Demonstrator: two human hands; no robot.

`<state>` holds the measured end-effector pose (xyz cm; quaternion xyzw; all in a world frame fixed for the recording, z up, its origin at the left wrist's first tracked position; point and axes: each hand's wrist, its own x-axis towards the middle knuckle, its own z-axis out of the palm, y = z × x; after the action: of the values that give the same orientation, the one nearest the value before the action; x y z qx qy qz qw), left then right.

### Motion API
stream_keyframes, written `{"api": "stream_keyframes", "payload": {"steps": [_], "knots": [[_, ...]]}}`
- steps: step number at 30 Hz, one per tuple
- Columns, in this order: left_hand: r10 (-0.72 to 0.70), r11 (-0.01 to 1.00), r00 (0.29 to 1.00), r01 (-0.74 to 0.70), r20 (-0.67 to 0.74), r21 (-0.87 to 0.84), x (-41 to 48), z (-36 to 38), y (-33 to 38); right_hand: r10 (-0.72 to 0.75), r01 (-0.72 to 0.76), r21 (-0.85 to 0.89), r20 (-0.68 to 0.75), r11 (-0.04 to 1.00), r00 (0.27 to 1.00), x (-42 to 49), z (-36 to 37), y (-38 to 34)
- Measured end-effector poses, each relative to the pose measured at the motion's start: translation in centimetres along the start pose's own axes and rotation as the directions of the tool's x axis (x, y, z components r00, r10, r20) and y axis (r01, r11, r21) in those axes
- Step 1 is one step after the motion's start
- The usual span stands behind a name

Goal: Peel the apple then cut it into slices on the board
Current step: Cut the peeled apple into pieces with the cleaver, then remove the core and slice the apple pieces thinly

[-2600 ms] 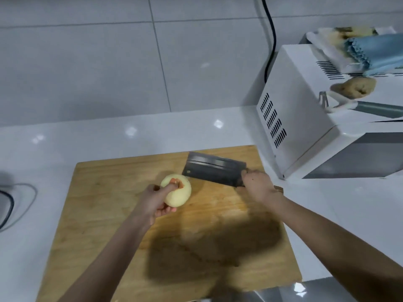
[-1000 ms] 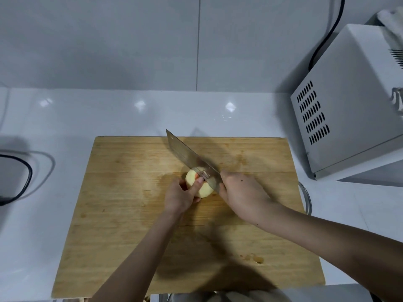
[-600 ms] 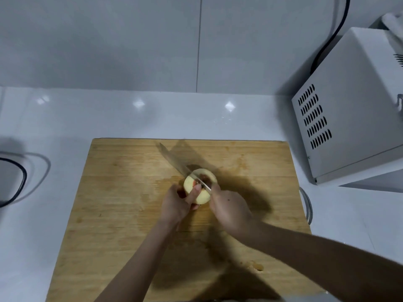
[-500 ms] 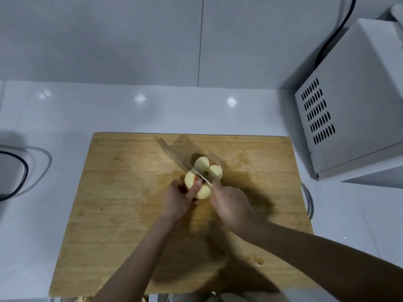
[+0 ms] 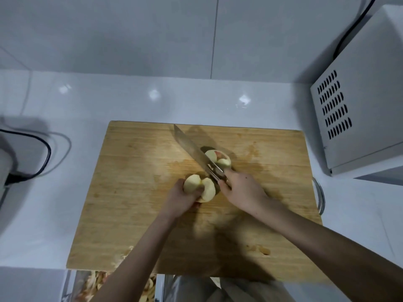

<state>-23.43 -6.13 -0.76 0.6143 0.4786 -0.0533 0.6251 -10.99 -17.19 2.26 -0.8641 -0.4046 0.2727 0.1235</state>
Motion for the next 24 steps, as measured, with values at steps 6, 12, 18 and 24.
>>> {"api": "stream_keyframes", "payload": {"steps": [6,12,18,24], "knots": [[0.018,0.989,0.999,-0.013,-0.034,0.145,0.4,-0.4,-0.4,0.069,-0.045,0.209,-0.106,0.977,0.992,-2.1,0.0,-0.1],[-0.142,0.885,0.989,0.141,0.031,-0.443,0.1,-0.6,-0.1,0.17,-0.145,0.699,0.033,0.701,0.985,-4.4,-1.2,-0.3],[-0.063,0.802,0.997,0.076,0.041,-0.593,-0.2,0.1,0.0,0.159,-0.162,0.716,0.073,0.679,0.985,-4.8,-0.7,-0.5],[-0.027,0.767,0.999,0.036,0.024,-0.641,-0.7,0.9,0.8,0.157,-0.163,0.711,0.075,0.684,0.985,-4.7,-0.9,-0.4]]}}
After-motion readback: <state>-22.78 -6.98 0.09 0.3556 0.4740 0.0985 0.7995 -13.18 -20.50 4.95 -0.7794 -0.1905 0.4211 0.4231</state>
